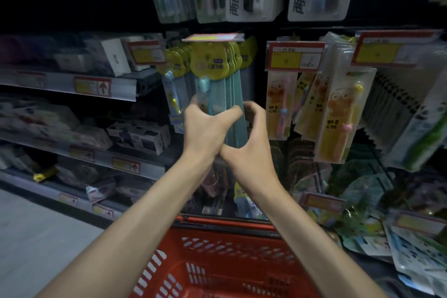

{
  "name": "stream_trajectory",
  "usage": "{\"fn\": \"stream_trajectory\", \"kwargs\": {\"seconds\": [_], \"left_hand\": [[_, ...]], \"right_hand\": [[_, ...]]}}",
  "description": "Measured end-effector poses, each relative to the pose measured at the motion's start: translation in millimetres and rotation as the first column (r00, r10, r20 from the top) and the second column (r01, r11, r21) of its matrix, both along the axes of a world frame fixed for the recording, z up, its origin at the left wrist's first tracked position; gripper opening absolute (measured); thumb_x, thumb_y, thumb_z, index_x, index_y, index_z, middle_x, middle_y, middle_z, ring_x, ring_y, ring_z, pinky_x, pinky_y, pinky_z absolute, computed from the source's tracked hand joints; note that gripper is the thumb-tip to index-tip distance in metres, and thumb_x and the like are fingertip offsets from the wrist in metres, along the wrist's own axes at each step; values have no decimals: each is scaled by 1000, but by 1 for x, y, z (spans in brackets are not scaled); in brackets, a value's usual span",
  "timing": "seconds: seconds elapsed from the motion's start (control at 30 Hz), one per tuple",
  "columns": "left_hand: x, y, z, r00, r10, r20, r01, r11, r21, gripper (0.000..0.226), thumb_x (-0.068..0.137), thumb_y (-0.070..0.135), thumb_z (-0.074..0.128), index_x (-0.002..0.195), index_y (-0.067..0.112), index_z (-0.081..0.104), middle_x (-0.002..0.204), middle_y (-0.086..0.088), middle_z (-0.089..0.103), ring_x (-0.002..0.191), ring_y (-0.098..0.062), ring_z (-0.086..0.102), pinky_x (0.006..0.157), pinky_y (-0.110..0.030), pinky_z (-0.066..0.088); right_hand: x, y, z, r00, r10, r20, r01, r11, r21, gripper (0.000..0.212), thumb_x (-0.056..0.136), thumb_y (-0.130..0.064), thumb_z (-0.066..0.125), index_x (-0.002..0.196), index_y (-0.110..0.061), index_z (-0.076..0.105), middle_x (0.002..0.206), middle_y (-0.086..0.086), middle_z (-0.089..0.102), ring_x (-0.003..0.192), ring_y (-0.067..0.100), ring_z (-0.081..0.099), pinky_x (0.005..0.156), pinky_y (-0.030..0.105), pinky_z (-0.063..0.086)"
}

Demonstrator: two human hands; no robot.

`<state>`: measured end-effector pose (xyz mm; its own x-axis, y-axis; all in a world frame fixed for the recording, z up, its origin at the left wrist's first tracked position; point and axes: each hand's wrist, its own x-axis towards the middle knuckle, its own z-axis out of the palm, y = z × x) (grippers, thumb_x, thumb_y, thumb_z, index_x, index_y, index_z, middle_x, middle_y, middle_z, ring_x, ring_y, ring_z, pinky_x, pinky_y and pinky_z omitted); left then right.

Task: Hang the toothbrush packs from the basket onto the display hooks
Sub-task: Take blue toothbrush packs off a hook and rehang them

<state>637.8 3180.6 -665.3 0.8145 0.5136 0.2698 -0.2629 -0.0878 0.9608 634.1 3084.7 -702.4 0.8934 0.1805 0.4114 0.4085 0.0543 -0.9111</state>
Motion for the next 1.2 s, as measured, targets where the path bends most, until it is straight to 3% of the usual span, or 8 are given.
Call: {"fn": "stream_trajectory", "kwargs": {"seconds": [0.2, 0.37, 0.43, 0.6, 0.7, 0.97, 1.07, 1.2], "left_hand": [[-28, 4, -2, 998, -54, -11, 54, 998, -35, 39, 79, 6, 81, 115, 15, 68, 96, -4, 80, 85, -19, 79, 73, -42, 65], [-53, 6, -8, 993, -107, -58, 105, 994, -42, 50, 73, 27, 93, 115, 22, 69, 101, 1, 80, 93, -13, 78, 81, -36, 64], [-62, 9, -11, 985, -143, -97, 138, 989, -48, 59, 66, 40, 94, 117, 24, 68, 103, 1, 80, 94, -15, 78, 81, -38, 64], [-79, 23, -20, 939, -301, -169, 263, 940, -217, 49, 88, 49, 74, 129, 24, 67, 118, -5, 77, 107, -23, 76, 90, -43, 62], [-87, 30, -28, 941, -273, -200, 214, 938, -271, 61, 79, 52, 78, 128, 18, 66, 118, -9, 78, 107, -28, 76, 98, -53, 59], [-109, 54, -47, 908, -326, -264, 207, 895, -394, 41, 84, 23, 82, 120, 6, 71, 106, -21, 78, 86, -32, 75, 70, -38, 63], [-112, 66, -53, 907, -328, -265, 200, 888, -415, 39, 82, 18, 83, 118, 7, 72, 96, -14, 77, 82, -28, 75, 69, -38, 63], [-108, 82, -57, 905, -348, -244, 172, 825, -539, 46, 71, 25, 86, 111, 5, 75, 97, -23, 75, 79, -35, 74, 72, -45, 64]], "right_hand": [[-25, 2, -2, 1000, 21, -8, -21, 1000, 13, 82, 76, -7, 89, 137, -31, 39, 115, -24, 62, 107, -3, 67, 83, 17, 55], [-42, 2, -9, 1000, 23, -18, -23, 1000, -21, 77, 76, -12, 89, 134, -30, 42, 112, -25, 63, 104, -2, 68, 81, 20, 58], [-47, 1, -13, 996, 64, -62, -66, 998, -23, 73, 79, -13, 87, 134, -29, 43, 114, -14, 67, 103, 7, 72, 80, 32, 63], [-56, -5, -18, 981, 130, -143, -142, 987, -75, 73, 81, -11, 87, 136, -24, 42, 122, -8, 62, 104, -4, 68, 81, 19, 57], [-57, -6, -26, 965, 149, -216, -174, 979, -104, 73, 77, -12, 90, 134, -21, 45, 124, -4, 65, 107, 3, 70, 88, 27, 58], [-69, 10, -40, 912, 233, -339, -290, 949, -127, 65, 78, -5, 89, 131, -14, 53, 122, -1, 70, 103, 5, 73, 80, 21, 58], [-72, 18, -46, 936, 199, -291, -267, 939, -218, 67, 72, -20, 95, 127, -25, 58, 116, -10, 74, 105, 7, 72, 89, 31, 59], [-63, 26, -37, 930, 233, -283, -309, 914, -264, 73, 62, -37, 93, 128, -22, 64, 124, 10, 69, 111, 13, 69, 96, 36, 58]]}}
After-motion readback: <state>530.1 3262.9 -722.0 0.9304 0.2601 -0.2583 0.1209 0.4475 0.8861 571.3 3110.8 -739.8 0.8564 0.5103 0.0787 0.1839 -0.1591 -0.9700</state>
